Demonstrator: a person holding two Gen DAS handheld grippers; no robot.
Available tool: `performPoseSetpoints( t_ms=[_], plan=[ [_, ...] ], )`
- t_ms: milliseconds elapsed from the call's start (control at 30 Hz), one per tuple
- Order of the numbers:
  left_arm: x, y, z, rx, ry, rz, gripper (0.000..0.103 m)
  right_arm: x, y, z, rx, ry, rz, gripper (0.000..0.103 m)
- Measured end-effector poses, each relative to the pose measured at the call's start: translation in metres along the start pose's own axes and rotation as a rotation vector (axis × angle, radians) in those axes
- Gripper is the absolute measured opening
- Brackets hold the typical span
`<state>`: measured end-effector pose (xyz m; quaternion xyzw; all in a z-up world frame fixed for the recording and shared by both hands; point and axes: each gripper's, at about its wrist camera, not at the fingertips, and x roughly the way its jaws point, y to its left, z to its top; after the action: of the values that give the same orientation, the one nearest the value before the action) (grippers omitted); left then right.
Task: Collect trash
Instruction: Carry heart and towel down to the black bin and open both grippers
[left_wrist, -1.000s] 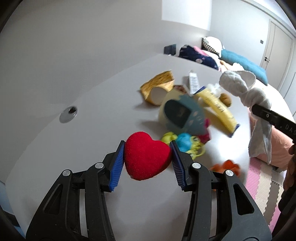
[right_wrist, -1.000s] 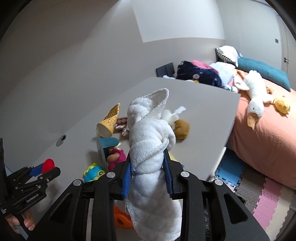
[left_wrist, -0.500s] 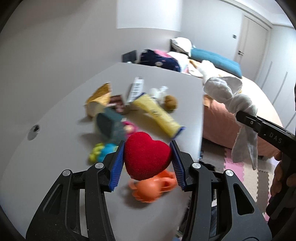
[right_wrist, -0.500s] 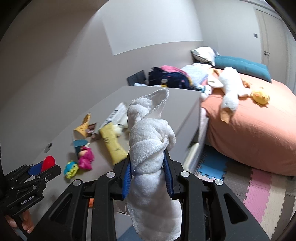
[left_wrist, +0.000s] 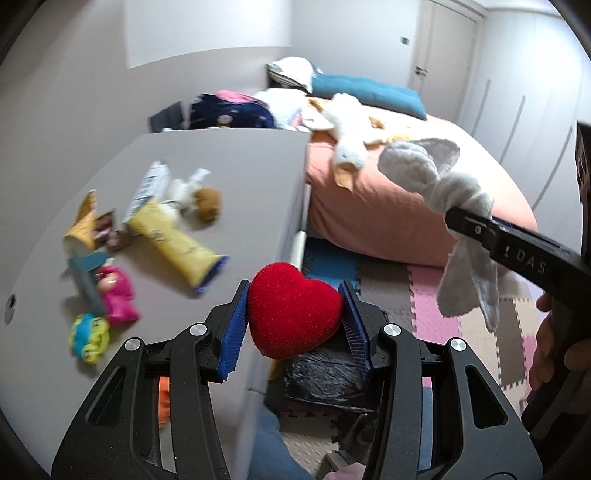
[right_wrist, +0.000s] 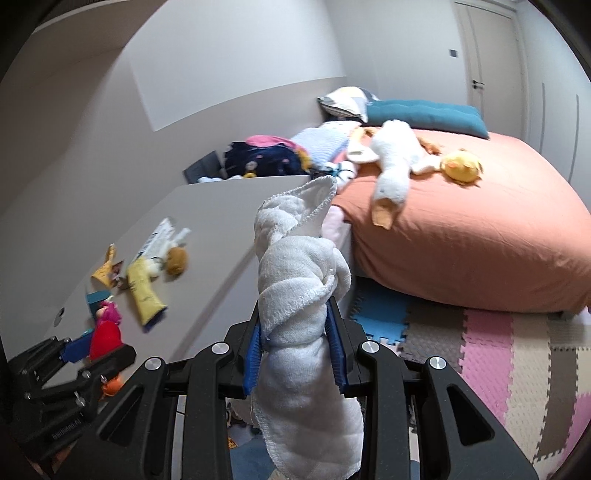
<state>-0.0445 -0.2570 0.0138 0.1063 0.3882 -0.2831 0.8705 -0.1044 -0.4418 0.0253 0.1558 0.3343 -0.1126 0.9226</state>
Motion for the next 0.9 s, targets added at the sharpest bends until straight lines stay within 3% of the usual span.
performPoseSetpoints(
  t_ms=[133, 167, 200, 233, 267, 567, 900],
  plan=[
    [0.017, -0.024, 0.001, 0.041, 0.038, -0.035, 0.048, 0.006, -0.023, 0.0, 0.042, 0.019, -0.02, 0.037],
    [0.024, -0.03, 0.001, 0.057, 0.055, -0.042, 0.053, 0.008, -0.029, 0.0, 0.056, 0.028, -0.018, 0.044],
    [0.031, -0.035, 0.001, 0.069, 0.071, -0.039, 0.077, 0.011, -0.035, -0.001, 0.069, 0.033, -0.029, 0.059],
    [0.036, -0.038, 0.001, 0.075, 0.073, -0.029, 0.091, 0.011, -0.041, -0.001, 0.085, 0.023, -0.047, 0.066],
    [0.039, -0.041, 0.001, 0.086, 0.064, -0.017, 0.097, 0.01, -0.045, -0.001, 0.095, 0.011, -0.063, 0.072],
    [0.057, -0.034, -0.004, 0.066, 0.105, 0.012, 0.097, 0.014, -0.065, 0.0, 0.13, -0.004, -0.095, 0.073],
    [0.05, -0.014, -0.006, 0.024, 0.097, 0.01, 0.097, 0.024, -0.047, -0.001, 0.102, 0.016, -0.075, 0.073]
  ],
)
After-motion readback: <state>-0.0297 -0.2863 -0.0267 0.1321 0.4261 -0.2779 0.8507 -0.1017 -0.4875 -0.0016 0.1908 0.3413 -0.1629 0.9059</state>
